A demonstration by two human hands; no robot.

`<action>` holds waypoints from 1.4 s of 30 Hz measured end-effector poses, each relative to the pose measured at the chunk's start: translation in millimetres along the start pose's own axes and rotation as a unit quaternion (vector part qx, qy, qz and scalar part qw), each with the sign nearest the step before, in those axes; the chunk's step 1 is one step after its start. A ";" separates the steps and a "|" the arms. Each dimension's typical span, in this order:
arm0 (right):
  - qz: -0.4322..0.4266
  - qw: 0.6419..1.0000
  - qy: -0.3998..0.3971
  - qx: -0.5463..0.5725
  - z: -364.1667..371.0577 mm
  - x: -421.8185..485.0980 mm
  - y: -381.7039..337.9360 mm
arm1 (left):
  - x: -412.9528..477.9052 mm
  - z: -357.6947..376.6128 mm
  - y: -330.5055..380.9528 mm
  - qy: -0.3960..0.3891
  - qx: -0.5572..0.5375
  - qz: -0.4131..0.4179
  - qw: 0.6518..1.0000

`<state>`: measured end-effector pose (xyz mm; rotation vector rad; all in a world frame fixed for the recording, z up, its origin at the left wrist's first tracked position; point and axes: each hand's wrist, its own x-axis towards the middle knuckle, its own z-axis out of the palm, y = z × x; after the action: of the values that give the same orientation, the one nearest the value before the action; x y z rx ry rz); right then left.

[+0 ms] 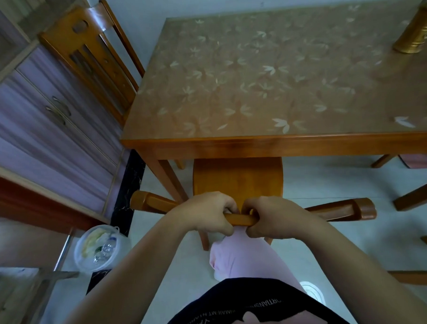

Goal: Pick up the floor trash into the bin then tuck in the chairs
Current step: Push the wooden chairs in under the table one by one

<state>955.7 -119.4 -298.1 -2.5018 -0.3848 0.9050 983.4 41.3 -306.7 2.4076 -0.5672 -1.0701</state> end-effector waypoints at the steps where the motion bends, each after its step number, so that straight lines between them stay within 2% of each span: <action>1: -0.005 1.000 0.004 -0.003 1.5 0.2 -0.1 | -2.0 1.2 -0.9 0.003 0.005 -0.006 1.000; 8: -0.016 0.998 0.049 -0.046 8.7 -1.3 0.6 | -6.2 7.5 -1.6 0.045 0.032 -0.025 0.998; 13: -0.027 0.987 0.129 -0.087 14.1 -10.0 8.9 | -9.0 9.7 -3.1 0.065 0.008 -0.033 0.997; 20: -0.036 0.974 0.217 -0.062 19.5 -28.7 30.8 | -11.7 14.9 0.6 0.104 0.032 -0.015 0.994; 34: -0.040 0.976 0.203 -0.073 5.7 -44.2 31.2 | -10.6 21.3 16.8 0.156 0.029 -0.017 0.987; 36: -0.040 0.963 0.267 0.029 -10.9 -54.7 25.3 | -10.6 21.7 17.8 0.152 0.039 -0.013 0.988; 37: -0.050 0.941 0.325 0.081 -22.6 -58.7 22.4 | -10.5 21.9 18.3 0.150 0.042 -0.012 0.988; 38: -0.070 0.921 0.371 0.095 -35.2 -61.7 17.7 | -10.4 22.1 18.1 0.150 0.043 -0.014 0.988; 39: -0.087 0.915 0.388 0.064 -45.7 -63.0 12.1 | -10.1 22.2 17.8 0.150 0.044 -0.017 0.988; 40: -0.102 0.919 0.380 0.024 -52.6 -63.1 6.2 | -10.0 21.9 17.9 0.149 0.044 -0.023 0.988; 42: -0.090 0.947 0.308 -0.020 -48.9 -56.9 3.3 | -9.6 21.5 17.2 0.148 0.048 -0.030 0.987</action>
<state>945.8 -160.5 -236.1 -2.5689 -0.4072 0.0213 957.9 27.4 -304.7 2.6186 -0.4552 -0.7001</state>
